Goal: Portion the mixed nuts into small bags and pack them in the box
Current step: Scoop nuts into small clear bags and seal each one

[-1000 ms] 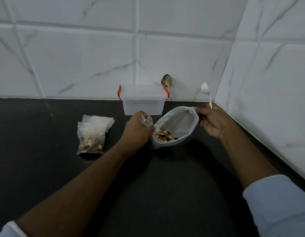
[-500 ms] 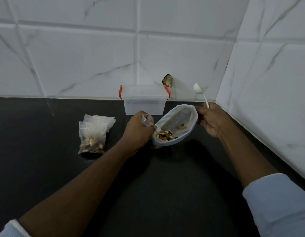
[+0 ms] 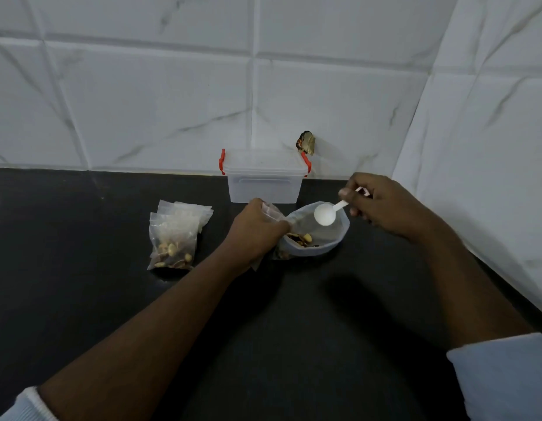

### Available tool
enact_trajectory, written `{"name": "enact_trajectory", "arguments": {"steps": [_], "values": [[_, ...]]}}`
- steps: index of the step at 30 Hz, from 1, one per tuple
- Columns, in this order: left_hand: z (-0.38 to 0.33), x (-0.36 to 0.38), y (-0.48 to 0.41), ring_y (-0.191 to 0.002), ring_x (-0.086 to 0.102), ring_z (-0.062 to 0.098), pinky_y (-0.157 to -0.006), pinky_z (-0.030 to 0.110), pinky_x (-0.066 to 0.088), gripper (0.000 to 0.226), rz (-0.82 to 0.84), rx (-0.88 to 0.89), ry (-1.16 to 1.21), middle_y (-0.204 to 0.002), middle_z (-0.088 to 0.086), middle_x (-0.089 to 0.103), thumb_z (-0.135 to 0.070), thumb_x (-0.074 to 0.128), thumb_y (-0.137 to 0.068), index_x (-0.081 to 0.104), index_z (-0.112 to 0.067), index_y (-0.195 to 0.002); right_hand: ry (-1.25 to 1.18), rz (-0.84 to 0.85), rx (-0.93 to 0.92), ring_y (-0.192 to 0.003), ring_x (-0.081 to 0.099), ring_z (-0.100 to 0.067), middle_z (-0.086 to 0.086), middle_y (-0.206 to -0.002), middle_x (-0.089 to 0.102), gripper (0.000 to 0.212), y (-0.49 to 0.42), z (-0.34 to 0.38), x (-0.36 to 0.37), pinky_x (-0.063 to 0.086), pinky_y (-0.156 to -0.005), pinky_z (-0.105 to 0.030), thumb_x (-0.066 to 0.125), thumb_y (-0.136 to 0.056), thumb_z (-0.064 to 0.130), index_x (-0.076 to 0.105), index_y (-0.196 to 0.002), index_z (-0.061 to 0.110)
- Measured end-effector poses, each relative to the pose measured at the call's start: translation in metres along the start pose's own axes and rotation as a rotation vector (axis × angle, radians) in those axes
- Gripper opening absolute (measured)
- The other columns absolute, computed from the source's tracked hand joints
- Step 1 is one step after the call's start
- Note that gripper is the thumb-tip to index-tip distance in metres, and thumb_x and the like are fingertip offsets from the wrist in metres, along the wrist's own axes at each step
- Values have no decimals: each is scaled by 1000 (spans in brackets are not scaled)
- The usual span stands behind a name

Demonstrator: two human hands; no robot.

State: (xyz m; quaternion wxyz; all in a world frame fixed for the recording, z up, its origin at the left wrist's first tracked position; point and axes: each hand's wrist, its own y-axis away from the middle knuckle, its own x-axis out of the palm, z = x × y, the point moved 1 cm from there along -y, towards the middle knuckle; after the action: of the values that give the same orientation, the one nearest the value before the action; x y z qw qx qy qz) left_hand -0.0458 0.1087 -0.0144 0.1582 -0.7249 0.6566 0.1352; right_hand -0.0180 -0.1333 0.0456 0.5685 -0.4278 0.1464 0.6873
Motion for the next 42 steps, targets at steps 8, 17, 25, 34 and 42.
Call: {"name": "enact_trajectory", "arguments": {"steps": [8,17,25,34,42], "values": [[-2,-2,4,-96,67,18,-73,30,57,37,-26,-59,166,-110,5,63,-13,76,-88,54,-17,-117,-102,217,-138,-76,71,-20,4,-91,77,16,-2,2,21,61,-73,-32,77,-90,12,81,-103,21],[-6,-5,5,-88,64,15,-70,30,61,41,-61,-89,179,-104,-1,58,-12,74,-89,52,-18,-123,131,260,-205,-81,68,-8,12,-90,77,17,-9,-1,39,55,-75,-28,79,-88,19,83,-101,29],[-4,-4,5,-88,62,13,-58,20,49,50,-51,-119,166,-105,-3,56,-14,74,-89,49,-18,-133,261,64,-178,-82,61,-3,10,-95,74,17,-5,-7,13,40,-68,-17,76,-90,17,81,-104,25],[-5,0,4,-91,61,15,-61,23,52,52,-58,-145,147,-117,1,57,-15,76,-88,49,-20,-133,355,121,-103,-77,57,4,11,-93,72,16,-8,-16,15,34,-61,-9,75,-91,19,82,-104,24],[-6,1,6,-86,60,13,-60,23,52,49,-25,-120,182,-102,-6,52,-15,74,-90,48,-22,-131,315,72,-6,-75,62,-3,9,-88,73,10,-4,-16,13,39,-62,-19,73,-91,18,82,-95,20]]}}
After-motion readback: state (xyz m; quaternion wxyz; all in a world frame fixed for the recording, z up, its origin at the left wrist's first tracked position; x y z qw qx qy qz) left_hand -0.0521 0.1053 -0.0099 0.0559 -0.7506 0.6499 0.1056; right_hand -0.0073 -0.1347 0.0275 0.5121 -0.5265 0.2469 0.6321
